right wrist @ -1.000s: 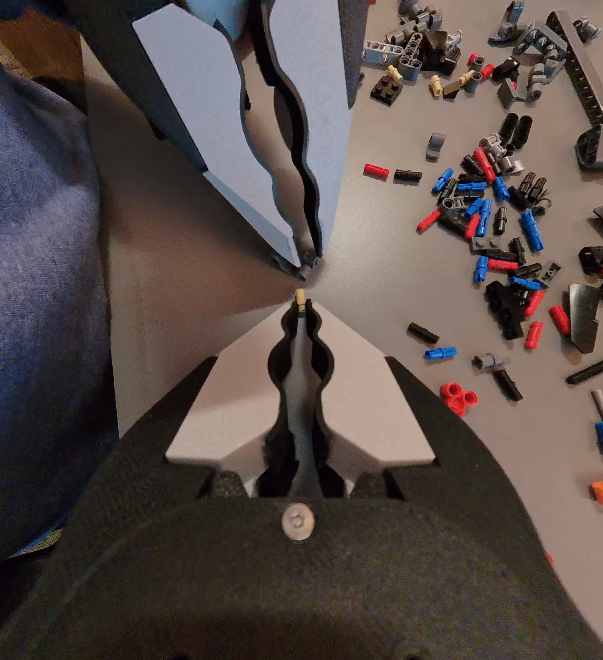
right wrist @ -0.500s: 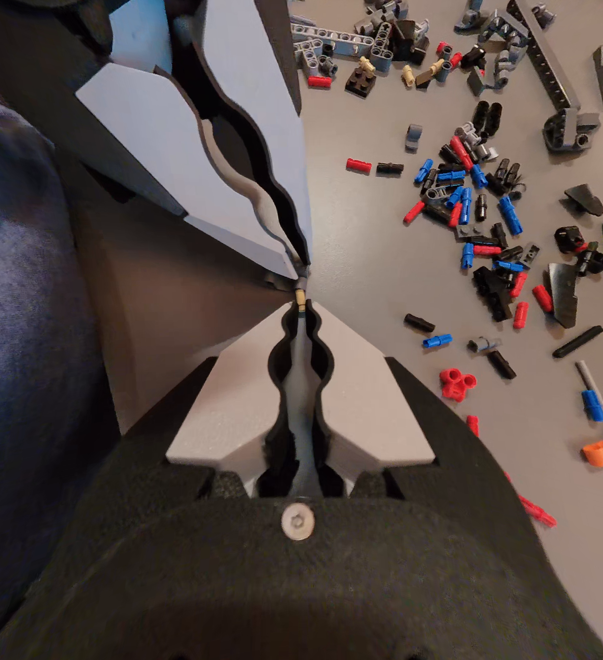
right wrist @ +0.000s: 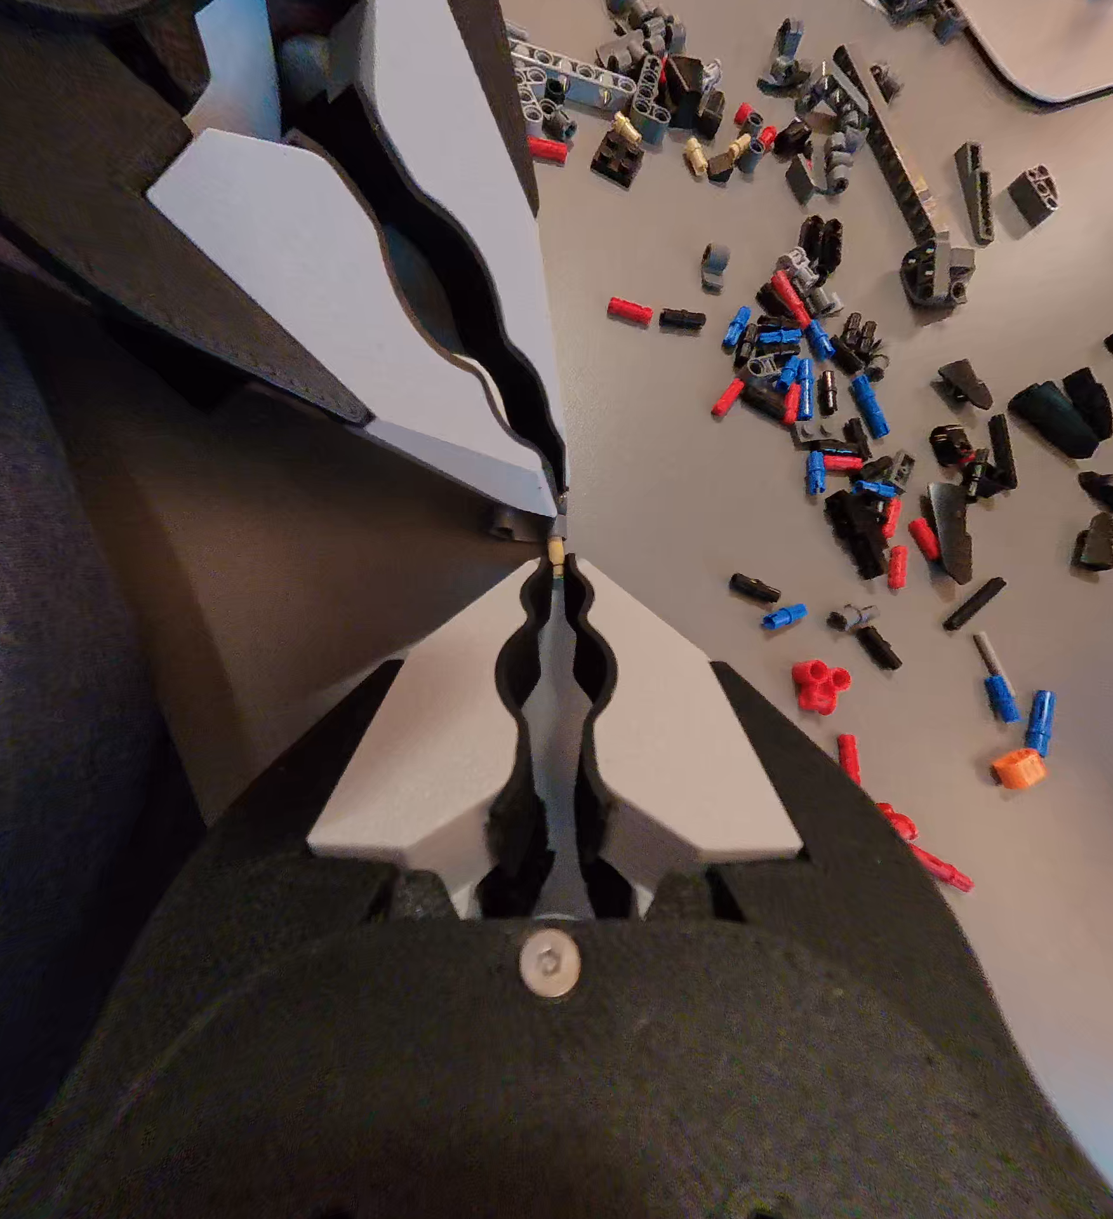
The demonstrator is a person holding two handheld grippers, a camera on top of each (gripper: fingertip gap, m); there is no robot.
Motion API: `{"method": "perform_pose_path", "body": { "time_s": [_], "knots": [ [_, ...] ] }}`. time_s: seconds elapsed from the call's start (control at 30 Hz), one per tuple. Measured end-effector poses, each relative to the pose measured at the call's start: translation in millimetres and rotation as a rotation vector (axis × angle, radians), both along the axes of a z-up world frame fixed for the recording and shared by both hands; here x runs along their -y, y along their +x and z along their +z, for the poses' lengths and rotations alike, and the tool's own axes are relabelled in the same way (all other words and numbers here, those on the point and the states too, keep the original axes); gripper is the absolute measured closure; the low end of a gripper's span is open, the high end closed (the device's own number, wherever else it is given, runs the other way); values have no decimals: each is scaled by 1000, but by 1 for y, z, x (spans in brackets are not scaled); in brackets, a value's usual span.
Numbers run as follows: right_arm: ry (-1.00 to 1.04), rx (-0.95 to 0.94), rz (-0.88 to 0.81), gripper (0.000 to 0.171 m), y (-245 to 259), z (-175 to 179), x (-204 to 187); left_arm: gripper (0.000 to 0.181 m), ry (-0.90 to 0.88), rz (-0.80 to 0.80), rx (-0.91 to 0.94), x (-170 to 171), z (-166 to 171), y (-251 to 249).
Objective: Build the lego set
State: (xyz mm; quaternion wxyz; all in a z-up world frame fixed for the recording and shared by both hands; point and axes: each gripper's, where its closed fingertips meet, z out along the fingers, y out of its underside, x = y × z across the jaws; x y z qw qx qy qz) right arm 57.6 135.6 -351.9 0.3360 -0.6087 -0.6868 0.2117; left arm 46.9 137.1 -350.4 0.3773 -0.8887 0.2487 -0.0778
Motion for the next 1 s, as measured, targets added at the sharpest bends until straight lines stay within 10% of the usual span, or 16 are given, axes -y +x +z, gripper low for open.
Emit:
{"method": "perform_pose_path", "body": {
  "time_s": [1.0],
  "knots": [
    [-78,-6,35,171,-3,0,-1,181,54,29,-25,-1,1,-4]
  ]
}}
